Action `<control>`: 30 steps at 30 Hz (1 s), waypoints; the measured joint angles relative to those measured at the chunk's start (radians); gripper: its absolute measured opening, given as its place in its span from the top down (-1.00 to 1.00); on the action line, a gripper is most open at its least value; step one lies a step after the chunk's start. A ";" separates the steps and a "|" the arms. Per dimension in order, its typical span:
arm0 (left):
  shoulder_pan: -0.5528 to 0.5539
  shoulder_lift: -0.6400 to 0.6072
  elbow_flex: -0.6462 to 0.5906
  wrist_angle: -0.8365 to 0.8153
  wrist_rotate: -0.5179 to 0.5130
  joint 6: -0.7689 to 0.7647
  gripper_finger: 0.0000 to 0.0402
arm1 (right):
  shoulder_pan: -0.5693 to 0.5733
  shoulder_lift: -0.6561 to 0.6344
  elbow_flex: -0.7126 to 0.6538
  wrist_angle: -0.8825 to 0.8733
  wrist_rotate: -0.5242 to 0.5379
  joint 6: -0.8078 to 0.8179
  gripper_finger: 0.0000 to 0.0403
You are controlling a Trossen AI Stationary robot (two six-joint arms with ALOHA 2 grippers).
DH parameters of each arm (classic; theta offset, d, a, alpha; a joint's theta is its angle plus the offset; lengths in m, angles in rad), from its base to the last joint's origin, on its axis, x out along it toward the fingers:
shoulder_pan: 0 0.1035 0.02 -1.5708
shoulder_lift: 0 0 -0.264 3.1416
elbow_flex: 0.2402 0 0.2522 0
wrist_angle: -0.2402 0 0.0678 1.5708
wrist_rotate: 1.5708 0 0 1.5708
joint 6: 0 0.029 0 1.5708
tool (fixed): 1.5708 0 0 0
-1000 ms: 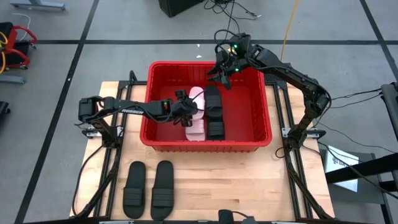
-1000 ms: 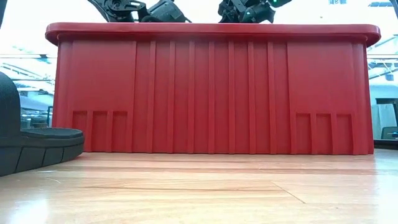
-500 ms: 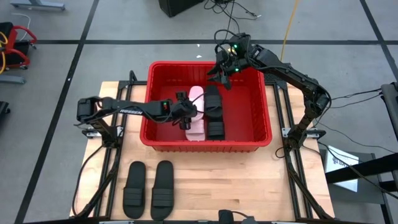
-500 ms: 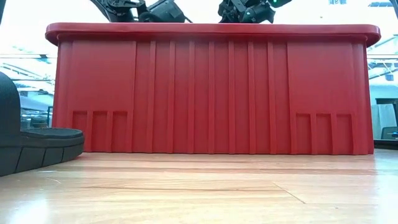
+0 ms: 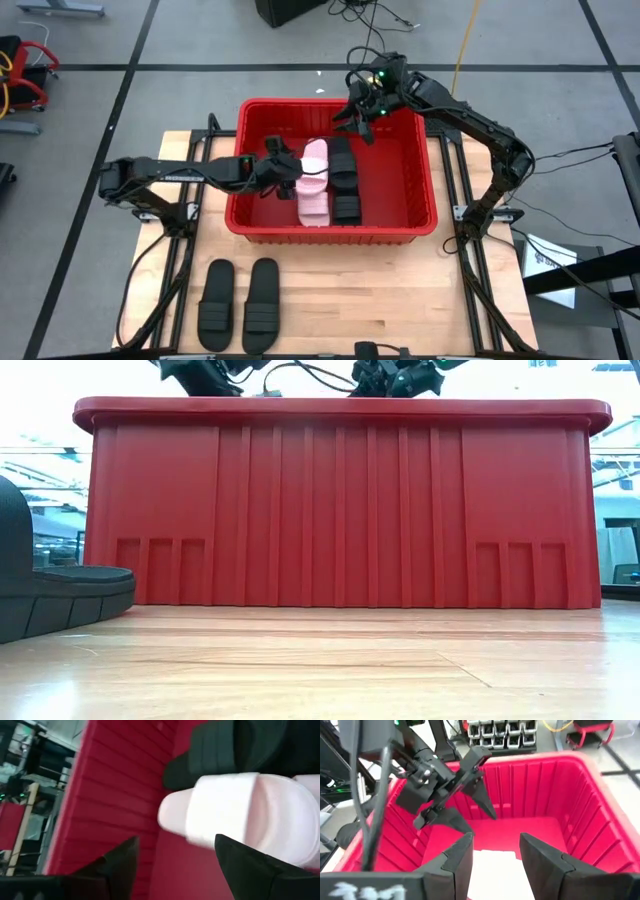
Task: Pick and place slides into bin
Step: Put the black slide into the red bin
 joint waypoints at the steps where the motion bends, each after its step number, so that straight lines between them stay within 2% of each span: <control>1: 0.000 -0.013 0.000 -0.006 -0.007 0.000 -0.31 | 0.000 -0.009 0.000 0.001 0.001 -0.001 0.24; 11: -0.040 -0.177 0.000 -0.072 -0.015 -0.020 -0.30 | 0.042 -0.130 0.000 0.022 -0.006 0.017 0.24; 15: -0.098 -0.261 0.000 -0.076 -0.018 -0.015 -0.30 | 0.085 -0.156 0.000 0.021 -0.104 0.027 0.24; 23: -0.291 -0.380 0.000 -0.110 -0.099 -0.018 -0.30 | 0.206 -0.157 0.001 0.014 -0.107 0.048 0.24; 30: -0.519 -0.411 0.000 -0.124 -0.198 -0.069 -0.30 | 0.364 -0.157 -0.007 0.020 -0.107 0.047 0.24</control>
